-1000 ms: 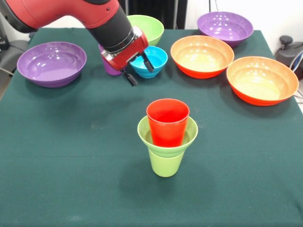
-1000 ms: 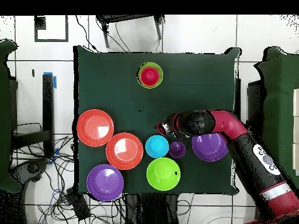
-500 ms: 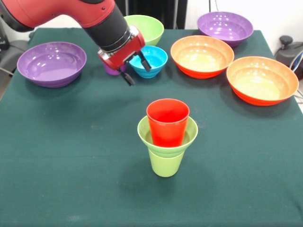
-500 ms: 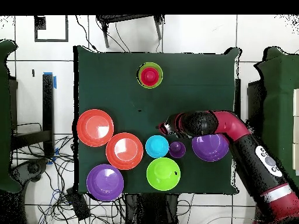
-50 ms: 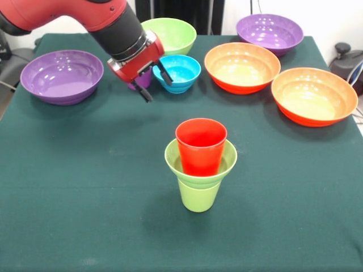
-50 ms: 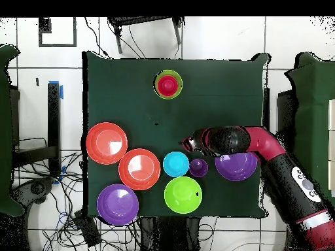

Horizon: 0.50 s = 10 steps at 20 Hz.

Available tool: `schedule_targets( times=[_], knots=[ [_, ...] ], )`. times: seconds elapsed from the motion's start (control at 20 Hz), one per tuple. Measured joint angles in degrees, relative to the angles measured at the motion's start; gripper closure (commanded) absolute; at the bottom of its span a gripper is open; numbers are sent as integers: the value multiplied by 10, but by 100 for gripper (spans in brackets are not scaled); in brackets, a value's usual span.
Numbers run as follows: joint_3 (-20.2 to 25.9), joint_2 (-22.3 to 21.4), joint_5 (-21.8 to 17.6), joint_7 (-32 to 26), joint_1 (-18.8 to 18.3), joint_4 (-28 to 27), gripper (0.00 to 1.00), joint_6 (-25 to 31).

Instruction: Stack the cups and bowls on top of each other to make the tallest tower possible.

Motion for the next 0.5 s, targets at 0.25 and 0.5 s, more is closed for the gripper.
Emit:
schedule_targets(
  times=[0.25, 0.5],
  knots=[
    [0, 0, 0, 0, -7, 4, 0, 0],
    [0, 0, 0, 0, -12, 15, 0, 0]
  ],
)
